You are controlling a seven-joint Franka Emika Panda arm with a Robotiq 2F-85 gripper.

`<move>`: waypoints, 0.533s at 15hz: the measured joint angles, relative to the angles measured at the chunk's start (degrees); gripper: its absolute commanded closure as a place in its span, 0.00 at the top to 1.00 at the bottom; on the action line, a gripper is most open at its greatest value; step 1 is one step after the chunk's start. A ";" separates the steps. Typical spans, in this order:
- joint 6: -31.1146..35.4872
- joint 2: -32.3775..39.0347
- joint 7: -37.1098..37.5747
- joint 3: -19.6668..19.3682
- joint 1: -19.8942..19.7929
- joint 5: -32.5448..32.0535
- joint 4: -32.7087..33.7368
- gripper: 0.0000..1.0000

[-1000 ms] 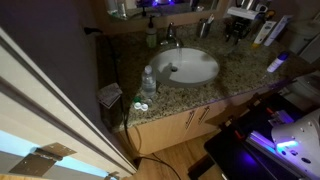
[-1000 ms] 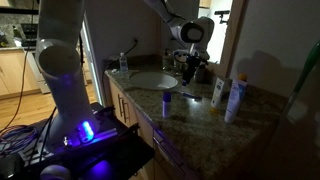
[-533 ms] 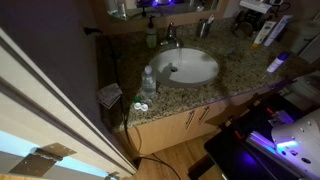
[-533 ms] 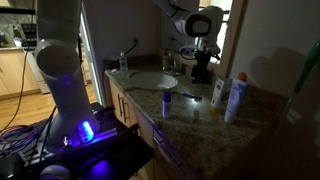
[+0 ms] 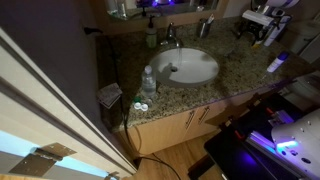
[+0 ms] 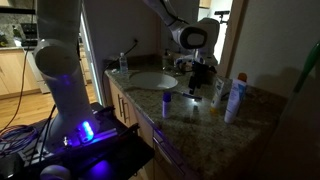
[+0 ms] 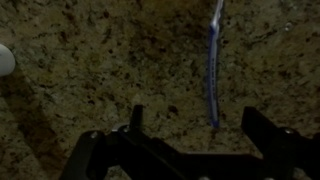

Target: Pick up the tooth brush wet it and put it back in the holder then close the tap

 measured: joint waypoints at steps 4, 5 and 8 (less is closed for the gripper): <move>1.97 1.42 0.80 0.46 0.14 0.51 -0.01 1.00; 3.32 2.57 0.81 0.92 0.14 1.22 -0.01 1.00; 7.27 6.18 1.03 1.87 0.36 2.55 0.09 0.75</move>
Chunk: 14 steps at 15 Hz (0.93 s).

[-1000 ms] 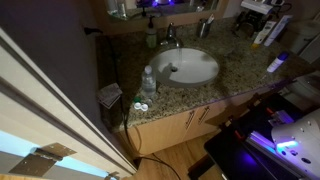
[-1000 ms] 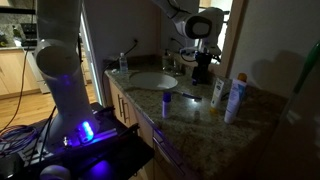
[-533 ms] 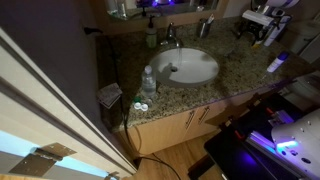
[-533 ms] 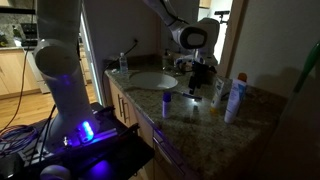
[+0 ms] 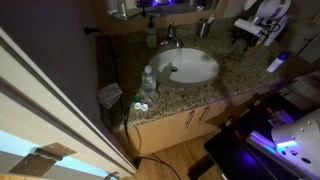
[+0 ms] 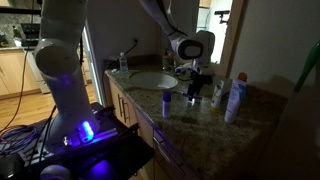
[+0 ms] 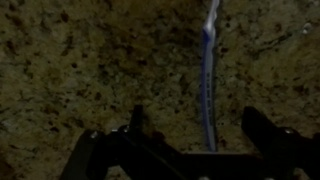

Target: Pick up the tooth brush wet it and put it back in the holder then close the tap

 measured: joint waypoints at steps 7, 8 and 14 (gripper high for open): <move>0.28 0.10 -0.01 -0.65 -0.02 0.29 0.61 0.32; 0.17 -0.13 -0.01 -0.82 -0.03 0.25 0.44 0.26; 0.04 -1.22 -0.01 -1.39 -0.21 0.25 -0.72 0.00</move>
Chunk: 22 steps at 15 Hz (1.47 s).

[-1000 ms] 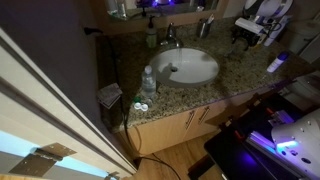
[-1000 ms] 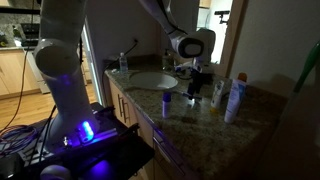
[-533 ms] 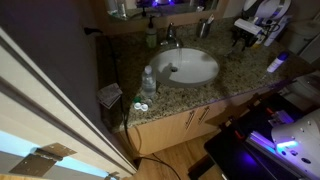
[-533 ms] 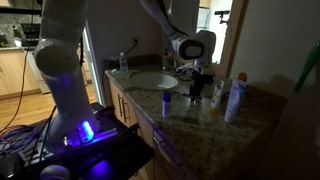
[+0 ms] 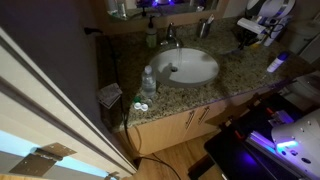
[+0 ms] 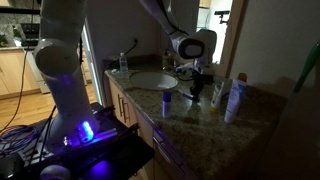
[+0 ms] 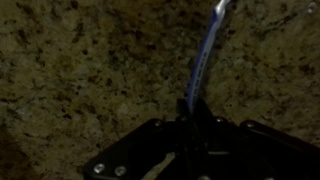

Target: Pick up the tooth brush wet it and put it back in the holder then close the tap

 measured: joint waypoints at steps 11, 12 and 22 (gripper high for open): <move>-22.64 -13.50 -2.70 3.64 1.94 -0.22 6.90 0.09; -23.83 -14.52 -2.99 3.75 2.00 -0.36 6.91 0.02; -17.64 -9.26 12.85 8.64 9.08 -5.38 4.27 0.09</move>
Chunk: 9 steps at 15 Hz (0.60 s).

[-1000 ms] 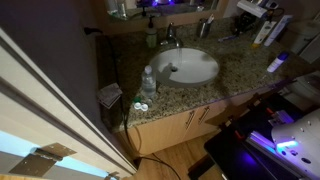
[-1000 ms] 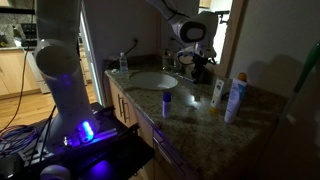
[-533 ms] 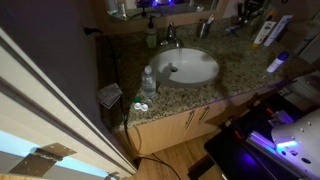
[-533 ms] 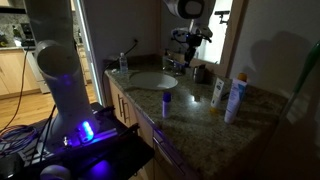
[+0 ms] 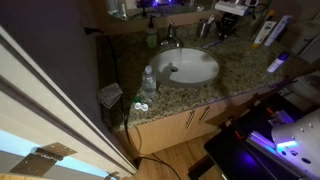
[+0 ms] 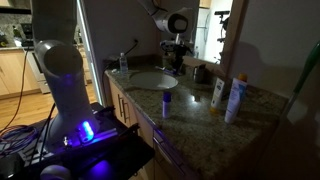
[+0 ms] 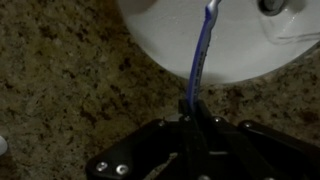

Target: Pick up the tooth brush wet it and put it back in the holder then close the tap

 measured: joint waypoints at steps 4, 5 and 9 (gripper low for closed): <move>-0.31 -0.16 -0.04 -0.34 -0.52 -0.46 0.22 0.02; -0.38 0.11 0.74 -0.34 -0.35 -1.53 0.13 0.02; 0.00 4.40 7.43 1.05 2.90 -6.59 0.59 0.02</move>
